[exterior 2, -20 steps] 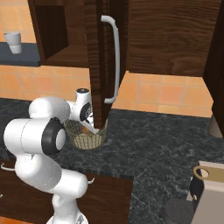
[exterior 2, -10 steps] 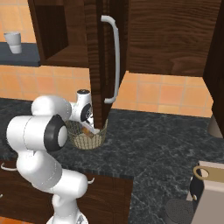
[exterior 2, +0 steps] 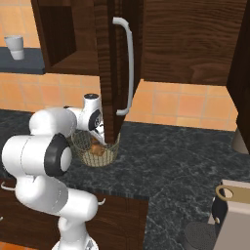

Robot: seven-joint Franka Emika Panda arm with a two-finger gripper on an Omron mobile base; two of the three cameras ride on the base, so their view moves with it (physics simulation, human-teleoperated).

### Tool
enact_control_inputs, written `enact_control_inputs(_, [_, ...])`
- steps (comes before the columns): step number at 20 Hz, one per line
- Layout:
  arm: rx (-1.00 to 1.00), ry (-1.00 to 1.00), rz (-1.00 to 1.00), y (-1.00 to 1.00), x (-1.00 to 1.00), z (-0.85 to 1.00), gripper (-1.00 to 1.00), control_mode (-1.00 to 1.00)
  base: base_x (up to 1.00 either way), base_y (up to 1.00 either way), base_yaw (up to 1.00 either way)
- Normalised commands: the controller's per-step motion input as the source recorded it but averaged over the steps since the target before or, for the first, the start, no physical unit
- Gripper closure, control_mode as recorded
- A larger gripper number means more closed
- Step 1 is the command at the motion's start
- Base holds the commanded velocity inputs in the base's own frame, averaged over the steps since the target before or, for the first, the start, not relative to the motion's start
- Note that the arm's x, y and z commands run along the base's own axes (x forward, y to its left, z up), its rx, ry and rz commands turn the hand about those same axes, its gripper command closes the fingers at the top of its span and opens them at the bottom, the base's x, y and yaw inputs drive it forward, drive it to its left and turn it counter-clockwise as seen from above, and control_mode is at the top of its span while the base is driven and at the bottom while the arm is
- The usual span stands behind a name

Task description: Open the cabinet, pick up the bread from the cabinet and place it in the basket. Then move the basket to the dining counter.

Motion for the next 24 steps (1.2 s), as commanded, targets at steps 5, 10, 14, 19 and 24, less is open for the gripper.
enact_control_inputs(5, [0.02, -0.05, -0.16, -0.09, -0.71, 0.62, -1.0, -1.0, 0.0, 0.0, 0.0])
enact_control_inputs(10, [0.07, 0.0, -0.07, -0.65, -0.9, 0.11, -1.0, -1.0, 0.0, 0.0, 0.0])
enact_control_inputs(14, [0.0, 0.0, 0.03, -0.35, -0.2, -0.06, -1.0, -1.0, 0.0, 0.0, 0.0])
enact_control_inputs(19, [0.0, 0.0, 0.06, -0.06, 0.34, -0.24, -1.0, -1.0, 0.0, 0.0, 0.0])
enact_control_inputs(24, [0.0, 0.0, 0.02, -0.12, 0.56, -0.2, -1.0, -1.0, 0.0, 0.0, 0.0])
